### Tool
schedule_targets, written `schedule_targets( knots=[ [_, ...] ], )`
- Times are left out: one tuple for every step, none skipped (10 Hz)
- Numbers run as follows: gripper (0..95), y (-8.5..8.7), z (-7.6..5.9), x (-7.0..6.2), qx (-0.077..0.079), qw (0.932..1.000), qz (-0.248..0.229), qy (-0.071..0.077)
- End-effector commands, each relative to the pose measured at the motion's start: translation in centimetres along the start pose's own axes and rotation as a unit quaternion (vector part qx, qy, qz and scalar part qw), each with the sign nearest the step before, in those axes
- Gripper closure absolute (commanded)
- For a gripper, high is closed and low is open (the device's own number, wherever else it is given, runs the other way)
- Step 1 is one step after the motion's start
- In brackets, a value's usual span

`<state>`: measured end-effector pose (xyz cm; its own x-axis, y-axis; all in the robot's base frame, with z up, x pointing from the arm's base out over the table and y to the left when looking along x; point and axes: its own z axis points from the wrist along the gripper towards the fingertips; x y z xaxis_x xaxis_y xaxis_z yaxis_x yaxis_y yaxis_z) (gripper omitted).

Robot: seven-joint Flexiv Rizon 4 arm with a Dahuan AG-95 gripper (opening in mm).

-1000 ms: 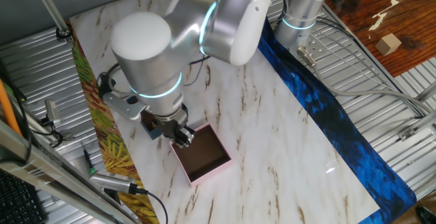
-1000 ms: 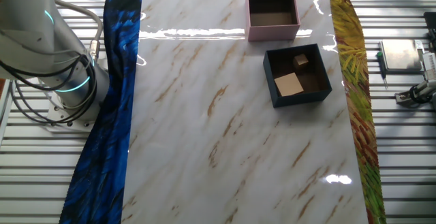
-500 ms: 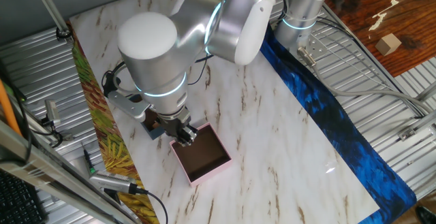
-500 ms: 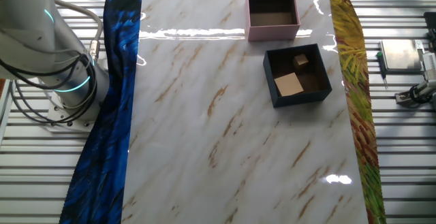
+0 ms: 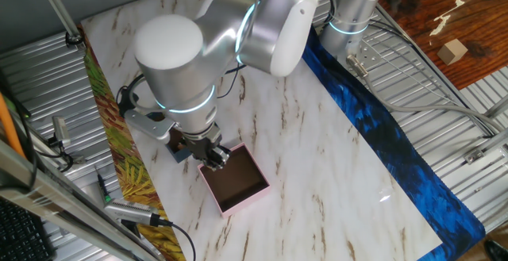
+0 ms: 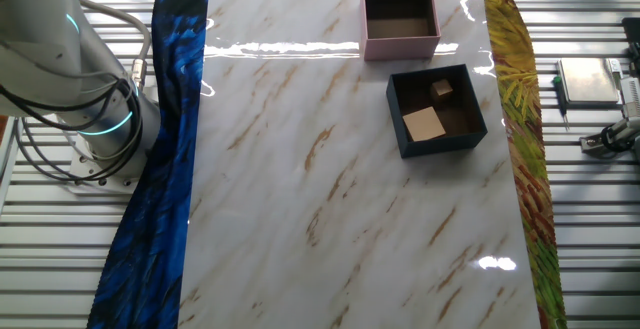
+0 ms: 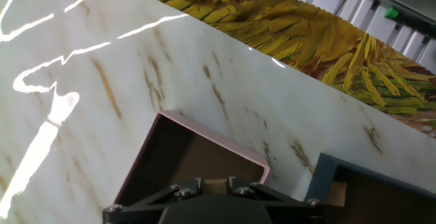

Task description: Move an object from one box to another

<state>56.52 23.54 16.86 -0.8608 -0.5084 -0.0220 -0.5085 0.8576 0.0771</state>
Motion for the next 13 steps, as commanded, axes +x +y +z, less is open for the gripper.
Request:
schedule_targets(
  knots=[
    [95.0,0.4,0.0,-0.1,-0.002,0.9999,0.016,0.005],
    [95.0,1.2,-0.1,-0.2,-0.005,0.9998,0.019,0.009],
    [95.0,1.5,0.0,-0.2,-0.006,0.9997,0.019,0.01],
    [95.0,1.9,0.3,-0.1,-0.011,0.9996,0.02,0.014],
    [95.0,2.2,0.6,0.1,-0.015,0.9993,0.028,0.018],
    [95.0,2.2,0.9,0.4,-0.015,0.9992,0.031,0.02],
    [95.0,2.3,1.3,0.9,-0.014,0.9991,0.035,0.02],
    [95.0,2.3,1.6,1.3,-0.013,0.9989,0.039,0.021],
    [95.0,2.3,1.8,1.6,-0.013,0.9988,0.041,0.021],
    [95.0,2.2,2.3,2.1,-0.014,0.9988,0.042,0.02],
    [95.0,2.1,2.9,2.7,-0.014,0.9989,0.041,0.019],
    [95.0,2.0,3.5,3.2,-0.015,0.999,0.04,0.016],
    [95.0,1.8,4.1,3.8,-0.015,0.9991,0.037,0.015]
  ],
)
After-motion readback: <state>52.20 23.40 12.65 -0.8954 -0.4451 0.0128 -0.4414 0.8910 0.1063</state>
